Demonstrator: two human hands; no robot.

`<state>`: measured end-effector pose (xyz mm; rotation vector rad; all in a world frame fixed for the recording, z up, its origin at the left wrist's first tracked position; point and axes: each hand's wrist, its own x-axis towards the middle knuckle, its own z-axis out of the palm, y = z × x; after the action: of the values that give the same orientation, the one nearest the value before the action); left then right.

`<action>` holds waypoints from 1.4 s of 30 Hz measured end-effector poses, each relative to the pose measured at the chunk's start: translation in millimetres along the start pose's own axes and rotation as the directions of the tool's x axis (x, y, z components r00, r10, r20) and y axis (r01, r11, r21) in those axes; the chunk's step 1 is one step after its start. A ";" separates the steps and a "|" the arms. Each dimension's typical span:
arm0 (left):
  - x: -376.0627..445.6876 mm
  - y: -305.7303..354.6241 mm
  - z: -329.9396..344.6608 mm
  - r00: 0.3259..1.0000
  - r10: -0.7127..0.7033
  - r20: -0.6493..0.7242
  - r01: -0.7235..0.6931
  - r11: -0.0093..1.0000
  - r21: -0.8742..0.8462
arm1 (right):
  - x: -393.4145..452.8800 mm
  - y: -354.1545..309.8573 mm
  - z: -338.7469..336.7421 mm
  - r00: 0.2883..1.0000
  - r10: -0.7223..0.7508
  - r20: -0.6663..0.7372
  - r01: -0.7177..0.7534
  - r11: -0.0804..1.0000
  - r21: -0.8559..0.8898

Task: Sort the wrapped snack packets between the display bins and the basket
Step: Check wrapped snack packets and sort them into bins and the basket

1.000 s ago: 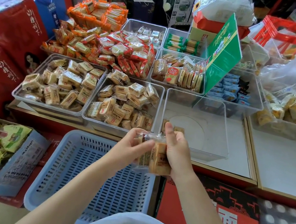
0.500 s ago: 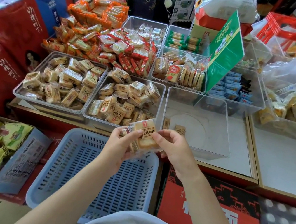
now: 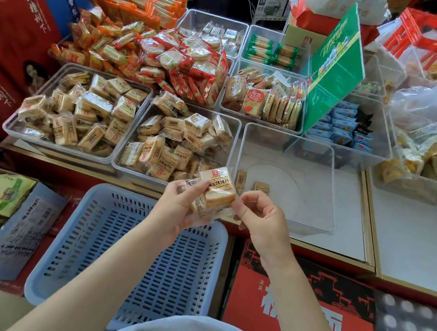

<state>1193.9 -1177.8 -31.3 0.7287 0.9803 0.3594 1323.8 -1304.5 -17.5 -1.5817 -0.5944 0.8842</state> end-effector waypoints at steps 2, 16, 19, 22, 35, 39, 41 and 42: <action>5.9 0.5 6.6 1.000 0.019 0.008 -0.019 1.000 0.019 | 4.8 3.1 -8.3 0.999 0.020 0.026 -0.019 1.000 -0.014; 89.0 0.5 83.7 0.942 0.130 0.309 -0.308 0.700 0.644 | 81.2 31.7 -82.9 0.952 0.298 0.065 -0.300 0.880 0.369; 126.7 -5.1 72.0 0.896 0.353 0.269 -0.362 0.231 0.903 | 123.6 60.9 -105.3 0.907 0.407 -0.111 -0.329 0.847 0.418; 165.5 -16.9 61.9 0.902 0.305 0.305 -0.316 -0.015 0.949 | 175.1 94.9 -115.5 0.865 0.468 -0.183 -0.395 0.858 0.329; 208.5 -46.5 43.8 0.901 0.211 0.378 -0.347 -0.169 0.922 | 228.8 151.9 -88.0 0.842 0.501 -0.200 -0.508 0.861 0.018; 209.0 -46.2 43.7 0.895 0.210 0.394 -0.371 -0.140 0.918 | 212.0 135.8 -90.9 0.868 0.362 -0.339 -0.445 0.870 -0.212; 203.1 -43.8 40.7 0.878 0.230 0.420 -0.411 -0.088 0.907 | 204.0 118.4 -85.1 0.897 0.261 -0.356 -0.368 0.888 -0.277; 198.2 -40.6 35.2 0.862 0.276 0.426 -0.432 -0.041 0.901 | 201.4 107.5 -78.0 0.915 0.227 -0.334 -0.327 0.901 -0.286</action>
<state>1326.2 -1105.4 -170.7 2.3896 0.7804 -0.0163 1494.4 -1214.7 -162.6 -2.1067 -0.3162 0.7607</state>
